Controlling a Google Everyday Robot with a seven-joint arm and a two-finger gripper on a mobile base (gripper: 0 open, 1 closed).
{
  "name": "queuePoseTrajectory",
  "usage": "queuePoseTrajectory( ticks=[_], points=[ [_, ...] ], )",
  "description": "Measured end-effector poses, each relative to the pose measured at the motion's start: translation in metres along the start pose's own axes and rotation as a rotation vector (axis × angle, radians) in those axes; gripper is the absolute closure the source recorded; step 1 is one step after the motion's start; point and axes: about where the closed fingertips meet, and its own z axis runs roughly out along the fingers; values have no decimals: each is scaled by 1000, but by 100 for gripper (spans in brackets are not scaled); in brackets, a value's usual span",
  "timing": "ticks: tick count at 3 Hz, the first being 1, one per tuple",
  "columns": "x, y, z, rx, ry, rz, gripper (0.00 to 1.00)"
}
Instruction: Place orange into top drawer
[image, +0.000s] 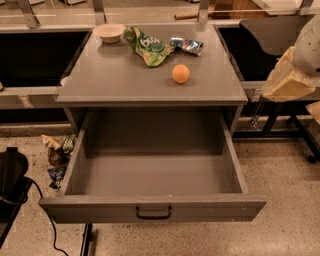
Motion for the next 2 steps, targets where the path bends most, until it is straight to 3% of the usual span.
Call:
queuePoseTrajectory(
  ticks=[2],
  points=[
    [-5,-89,62,68,-241,144,11]
  ],
)
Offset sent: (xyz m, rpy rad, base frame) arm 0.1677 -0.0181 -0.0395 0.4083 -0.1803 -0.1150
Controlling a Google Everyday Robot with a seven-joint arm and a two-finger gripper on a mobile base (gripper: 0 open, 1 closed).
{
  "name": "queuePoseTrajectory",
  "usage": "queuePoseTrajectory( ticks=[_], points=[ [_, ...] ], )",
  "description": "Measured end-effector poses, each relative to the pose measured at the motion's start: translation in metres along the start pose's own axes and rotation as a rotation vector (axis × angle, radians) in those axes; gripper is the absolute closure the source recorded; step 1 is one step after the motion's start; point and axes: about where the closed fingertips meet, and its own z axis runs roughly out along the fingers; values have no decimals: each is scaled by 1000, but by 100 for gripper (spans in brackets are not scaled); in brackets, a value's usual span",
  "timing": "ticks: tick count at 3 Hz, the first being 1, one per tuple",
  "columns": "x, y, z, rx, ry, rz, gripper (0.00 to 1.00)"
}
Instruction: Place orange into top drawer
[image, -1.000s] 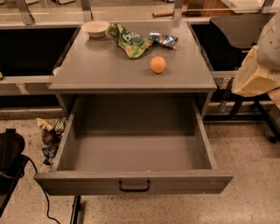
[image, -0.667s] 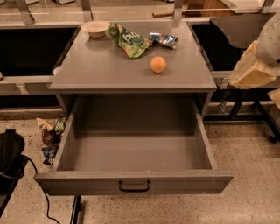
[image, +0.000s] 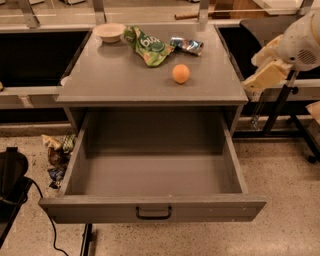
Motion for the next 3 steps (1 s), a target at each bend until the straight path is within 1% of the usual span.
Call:
queuePoseTrajectory(
  ticks=[1,2,3],
  points=[
    [0,-4,7,0,-11,6,0],
    [0,-4,7,0,-11,6,0],
    [-6,-9,26,10,-47,40,0]
  ],
)
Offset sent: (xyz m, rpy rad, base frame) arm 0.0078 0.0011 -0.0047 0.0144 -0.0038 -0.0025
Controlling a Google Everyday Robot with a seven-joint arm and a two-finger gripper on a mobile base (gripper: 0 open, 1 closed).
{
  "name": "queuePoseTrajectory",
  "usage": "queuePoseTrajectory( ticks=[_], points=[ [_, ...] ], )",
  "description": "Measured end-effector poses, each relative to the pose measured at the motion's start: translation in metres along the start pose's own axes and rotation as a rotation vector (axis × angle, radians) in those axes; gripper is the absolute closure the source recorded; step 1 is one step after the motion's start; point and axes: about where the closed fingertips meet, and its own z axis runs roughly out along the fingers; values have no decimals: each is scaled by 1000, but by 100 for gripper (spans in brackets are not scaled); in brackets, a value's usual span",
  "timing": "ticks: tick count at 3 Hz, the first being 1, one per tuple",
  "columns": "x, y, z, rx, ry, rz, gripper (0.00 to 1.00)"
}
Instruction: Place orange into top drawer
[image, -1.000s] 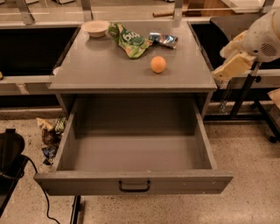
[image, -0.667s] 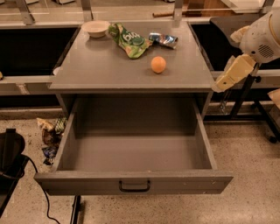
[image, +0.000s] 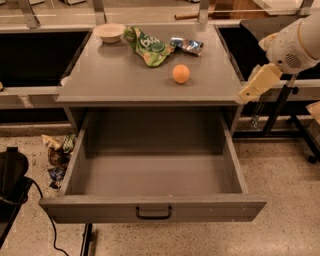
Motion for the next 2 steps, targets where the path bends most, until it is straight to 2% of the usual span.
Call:
queuePoseTrajectory(
  ticks=[1,2],
  points=[
    [-11,-10,33,-7,-75,64,0],
    [-26,-16,73,-41,-172,117,0]
  ],
)
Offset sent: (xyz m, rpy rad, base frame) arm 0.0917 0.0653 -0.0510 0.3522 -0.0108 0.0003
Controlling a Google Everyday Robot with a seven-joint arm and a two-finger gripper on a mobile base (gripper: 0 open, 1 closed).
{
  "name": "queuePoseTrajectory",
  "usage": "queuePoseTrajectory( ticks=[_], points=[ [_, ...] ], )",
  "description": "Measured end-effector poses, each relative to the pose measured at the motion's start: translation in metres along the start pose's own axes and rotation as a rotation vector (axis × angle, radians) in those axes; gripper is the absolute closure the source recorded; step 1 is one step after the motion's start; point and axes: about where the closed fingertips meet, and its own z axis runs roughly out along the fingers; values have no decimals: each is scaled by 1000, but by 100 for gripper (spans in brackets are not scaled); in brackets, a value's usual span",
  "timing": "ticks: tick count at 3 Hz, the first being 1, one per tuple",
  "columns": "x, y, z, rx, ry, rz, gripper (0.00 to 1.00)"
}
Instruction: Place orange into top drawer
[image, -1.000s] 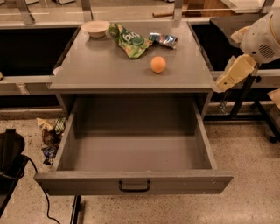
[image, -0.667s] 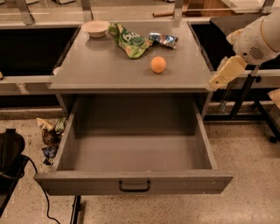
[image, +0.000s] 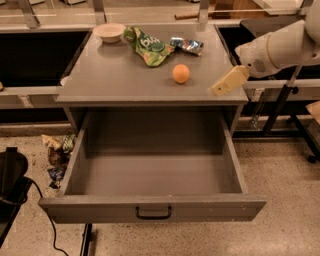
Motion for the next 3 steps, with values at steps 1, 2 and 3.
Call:
queuePoseTrajectory(
  ticks=[1,2,3],
  points=[
    [-3,-5,37,-21,-67,29,0],
    [-5,-14,65,-35,-125,37,0],
    [-5,-14,65,-35,-125,37,0]
  ],
)
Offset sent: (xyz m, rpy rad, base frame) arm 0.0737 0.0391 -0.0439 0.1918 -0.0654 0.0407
